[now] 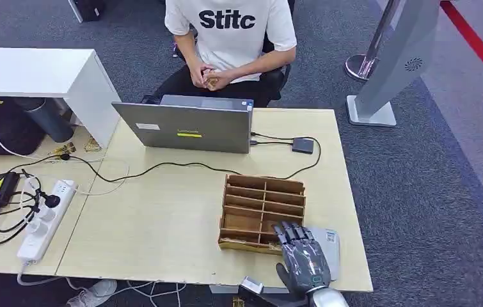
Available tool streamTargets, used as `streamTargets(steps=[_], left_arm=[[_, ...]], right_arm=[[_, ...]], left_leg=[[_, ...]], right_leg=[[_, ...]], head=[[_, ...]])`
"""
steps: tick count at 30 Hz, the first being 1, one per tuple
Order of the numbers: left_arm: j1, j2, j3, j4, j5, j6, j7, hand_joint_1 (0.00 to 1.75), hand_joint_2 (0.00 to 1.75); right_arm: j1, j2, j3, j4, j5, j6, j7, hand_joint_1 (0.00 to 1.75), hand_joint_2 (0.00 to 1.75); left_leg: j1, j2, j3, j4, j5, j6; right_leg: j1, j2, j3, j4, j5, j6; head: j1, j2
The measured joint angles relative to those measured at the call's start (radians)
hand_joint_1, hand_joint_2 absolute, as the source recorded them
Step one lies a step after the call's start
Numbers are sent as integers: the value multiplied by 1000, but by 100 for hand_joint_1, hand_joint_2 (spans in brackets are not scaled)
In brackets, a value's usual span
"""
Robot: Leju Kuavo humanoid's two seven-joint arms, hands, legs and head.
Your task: Pass the card to the sensor for recognition and then transmit it.
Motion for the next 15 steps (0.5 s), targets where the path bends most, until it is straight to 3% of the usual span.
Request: streamTargets(steps=[4, 7, 10, 11, 15], left_arm=[[0, 0, 0, 0, 0, 0, 0, 0, 175], [0, 0, 0, 0, 0, 0, 0, 0, 175], [0, 1, 0, 0, 0, 0, 0, 0, 175], [-1, 1, 0, 0, 0, 0, 0, 0, 175], [-1, 1, 0, 0, 0, 0, 0, 0, 175]], right_arm=[[-4, 0, 0, 0, 3, 1, 0, 175, 175], [-10, 0, 0, 0, 3, 1, 0, 155, 175], [-11, 0, 0, 0, 4, 3, 3, 162, 175], [-11, 0, 0, 0, 6, 5, 8, 175, 175], [-14, 0, 0, 0, 12, 7, 10, 175, 175]], left_leg=[[0, 0, 0, 0, 0, 0], [0, 0, 0, 0, 0, 0], [0, 0, 0, 0, 0, 0], [0, 0, 0, 0, 0, 0], [0, 0, 0, 0, 0, 0]], right_leg=[[0, 0, 0, 0, 0, 0], [0, 0, 0, 0, 0, 0], [0, 0, 0, 0, 0, 0], [0, 0, 0, 0, 0, 0], [0, 0, 0, 0, 0, 0]], head=[[0, 0], [0, 0], [0, 0], [0, 0], [0, 0]])
